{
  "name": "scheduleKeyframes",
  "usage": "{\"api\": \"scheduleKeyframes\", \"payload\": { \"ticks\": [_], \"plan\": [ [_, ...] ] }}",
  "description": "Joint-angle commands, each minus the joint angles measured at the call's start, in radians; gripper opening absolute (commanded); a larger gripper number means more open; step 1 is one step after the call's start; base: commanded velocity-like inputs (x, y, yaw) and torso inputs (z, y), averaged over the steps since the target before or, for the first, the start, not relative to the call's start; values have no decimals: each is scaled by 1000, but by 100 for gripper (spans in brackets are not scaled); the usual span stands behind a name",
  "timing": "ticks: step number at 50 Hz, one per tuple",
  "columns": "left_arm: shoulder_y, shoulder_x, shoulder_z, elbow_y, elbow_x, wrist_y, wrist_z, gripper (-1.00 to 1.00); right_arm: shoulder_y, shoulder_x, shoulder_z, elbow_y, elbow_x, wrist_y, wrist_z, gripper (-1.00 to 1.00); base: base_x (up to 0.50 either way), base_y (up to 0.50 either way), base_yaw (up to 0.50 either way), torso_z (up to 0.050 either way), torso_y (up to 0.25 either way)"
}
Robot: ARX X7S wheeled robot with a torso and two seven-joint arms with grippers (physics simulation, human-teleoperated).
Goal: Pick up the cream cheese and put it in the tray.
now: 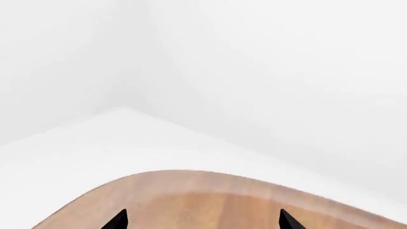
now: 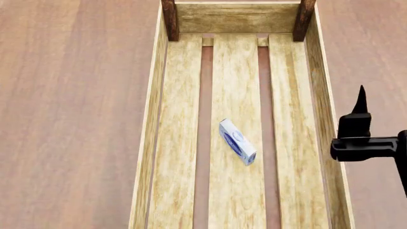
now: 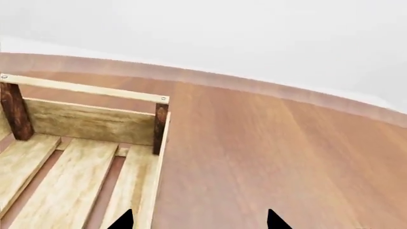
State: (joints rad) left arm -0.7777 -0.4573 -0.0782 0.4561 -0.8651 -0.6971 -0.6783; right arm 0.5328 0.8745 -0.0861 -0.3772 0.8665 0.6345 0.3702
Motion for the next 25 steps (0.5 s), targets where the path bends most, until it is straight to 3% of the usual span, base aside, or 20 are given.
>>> {"api": "scheduleKeyframes", "payload": {
  "ticks": [1,6,12,17,25],
  "plan": [
    [-94,34,-128,-28,-169,-39,-16,100,-61,-18,111,-23,30,-72,62,100,0,0,0,0,0],
    [-114,109,-283,-43,-245,68,-71,100,-73,-16,110,-31,31,-77,53,100,0,0,0,0,0],
    [-211,136,-386,-98,-299,120,-179,100,-85,-12,118,-64,38,-80,57,100,0,0,0,0,0],
    [-305,77,-441,-100,-283,125,-303,100,-146,-19,146,-117,30,-123,59,100,0,0,0,0,0],
    [-412,-46,-568,-32,-401,86,-497,100,-251,-44,164,-153,-14,-203,28,100,0,0,0,0,0]
  ]
}}
